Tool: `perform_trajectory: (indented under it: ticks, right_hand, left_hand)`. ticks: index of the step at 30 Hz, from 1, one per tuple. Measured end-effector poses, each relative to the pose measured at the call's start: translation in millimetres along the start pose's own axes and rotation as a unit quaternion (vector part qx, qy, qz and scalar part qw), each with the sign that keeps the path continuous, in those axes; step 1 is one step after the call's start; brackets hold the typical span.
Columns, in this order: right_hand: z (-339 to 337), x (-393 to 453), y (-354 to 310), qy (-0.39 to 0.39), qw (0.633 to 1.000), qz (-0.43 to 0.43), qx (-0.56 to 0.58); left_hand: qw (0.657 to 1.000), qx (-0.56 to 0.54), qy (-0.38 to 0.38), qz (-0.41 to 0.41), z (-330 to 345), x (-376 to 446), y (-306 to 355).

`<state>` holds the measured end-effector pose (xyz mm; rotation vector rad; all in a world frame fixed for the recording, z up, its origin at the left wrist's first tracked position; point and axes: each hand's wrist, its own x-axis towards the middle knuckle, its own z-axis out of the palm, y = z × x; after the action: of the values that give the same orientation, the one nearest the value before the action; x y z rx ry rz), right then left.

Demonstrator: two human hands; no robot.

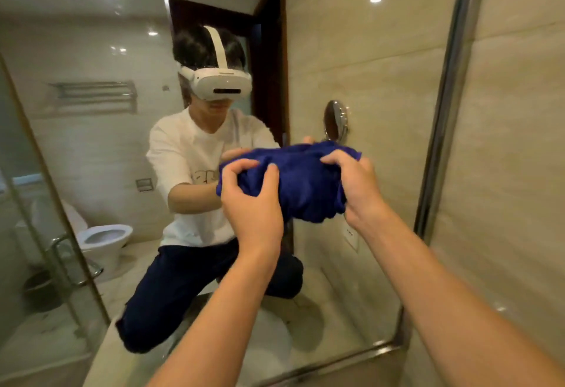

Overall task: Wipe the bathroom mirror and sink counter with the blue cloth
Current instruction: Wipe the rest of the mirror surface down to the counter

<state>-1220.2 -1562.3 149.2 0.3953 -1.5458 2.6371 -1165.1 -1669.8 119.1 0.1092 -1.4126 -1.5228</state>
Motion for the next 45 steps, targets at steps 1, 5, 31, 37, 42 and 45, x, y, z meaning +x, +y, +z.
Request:
perform_trajectory:
  ticks: [1, 5, 31, 37, 42, 45]
  right_hand:
    - [6, 9, -20, -0.006, 1.000, -0.029, 0.007]
    - [16, 41, -80, 0.013, 0.996, -0.086, -0.012]
    - [-142, -175, 234, 0.006, 0.927, 0.312, -0.208]
    - [-131, -187, 253, -0.085, 0.879, 0.347, -0.317]
    - [-130, -185, 262, -0.089, 0.879, 0.414, -0.222]
    - [-139, -191, 274, -0.147, 0.824, 0.453, -0.308]
  left_hand:
    - [0.999, -0.008, -0.006, 0.031, 12, 12, 13]
    - [0.994, -0.001, -0.032, 0.103, 52, 48, 57]
    - [0.790, 0.149, -0.139, -0.579, -209, -208, -210]
    - [0.690, -0.076, -0.088, -0.715, -230, -222, -211]
    - [0.690, -0.089, -0.106, -0.710, -228, -226, -213]
    - [0.730, -0.024, -0.097, -0.676, -229, -232, -215]
